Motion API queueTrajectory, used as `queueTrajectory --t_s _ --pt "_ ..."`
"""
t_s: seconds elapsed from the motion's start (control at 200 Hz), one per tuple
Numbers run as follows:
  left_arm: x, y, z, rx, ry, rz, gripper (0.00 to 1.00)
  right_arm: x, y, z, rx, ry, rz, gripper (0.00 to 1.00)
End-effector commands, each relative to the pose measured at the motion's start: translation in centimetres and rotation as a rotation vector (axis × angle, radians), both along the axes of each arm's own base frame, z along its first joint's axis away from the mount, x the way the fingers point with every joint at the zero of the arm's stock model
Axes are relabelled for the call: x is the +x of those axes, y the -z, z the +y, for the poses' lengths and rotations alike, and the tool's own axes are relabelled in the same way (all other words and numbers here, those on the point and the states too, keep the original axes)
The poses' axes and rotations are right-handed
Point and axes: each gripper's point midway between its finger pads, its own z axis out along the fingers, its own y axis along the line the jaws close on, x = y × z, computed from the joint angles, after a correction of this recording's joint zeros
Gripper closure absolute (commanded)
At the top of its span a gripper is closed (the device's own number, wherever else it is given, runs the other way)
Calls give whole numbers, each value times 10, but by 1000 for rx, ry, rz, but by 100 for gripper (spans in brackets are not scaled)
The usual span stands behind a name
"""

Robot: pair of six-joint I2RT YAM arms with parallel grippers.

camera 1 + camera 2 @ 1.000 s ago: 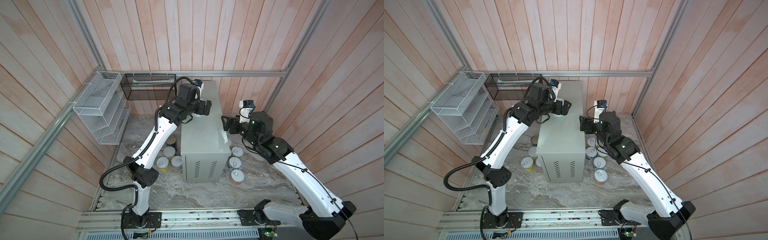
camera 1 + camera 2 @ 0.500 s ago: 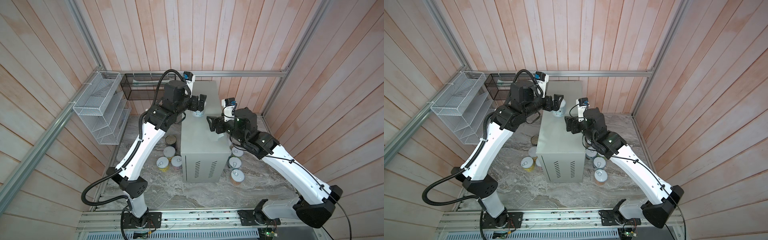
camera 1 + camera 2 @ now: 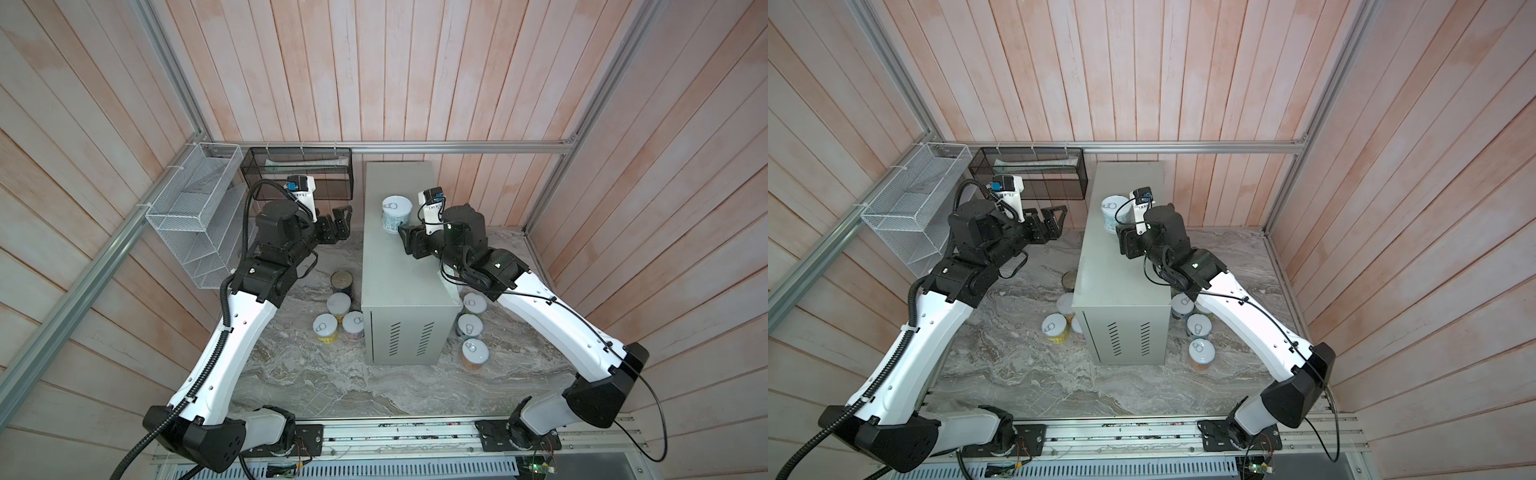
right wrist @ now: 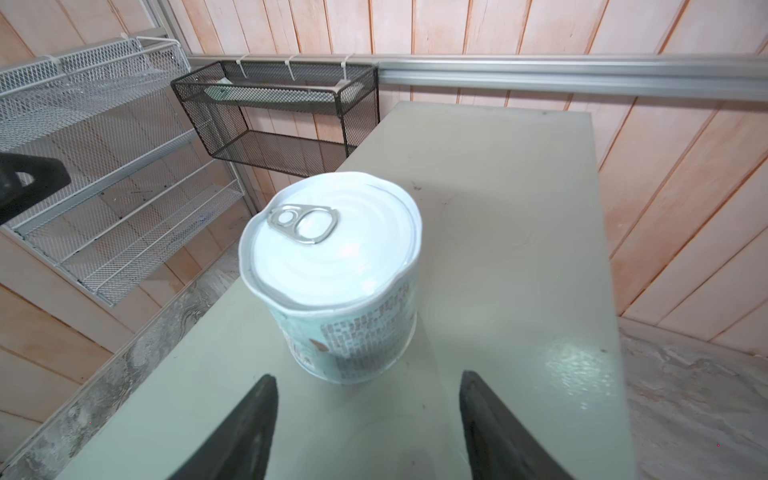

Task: Place and organize the canned foods onto the counter

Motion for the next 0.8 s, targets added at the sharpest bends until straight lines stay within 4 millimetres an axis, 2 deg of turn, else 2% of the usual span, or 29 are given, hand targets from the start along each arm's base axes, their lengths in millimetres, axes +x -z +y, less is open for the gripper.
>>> queueTrajectory --t_s 0.0,0.215,0.335,0.53,0.795 --pt "2 7 -3 -22 22 3 6 3 -13 11 18 -23 -20 24" --pt "8 17 -3 -4 19 17 6 15 -11 24 8 -38 -21 23" --pt "11 22 -5 5 24 28 7 27 -8 24 7 -21 -16 25" --pt "16 36 -7 12 27 51 8 55 -2 11 28 15 7 36" --pt "26 55 -13 14 39 89 8 94 -3 1 32 63 -5 35"
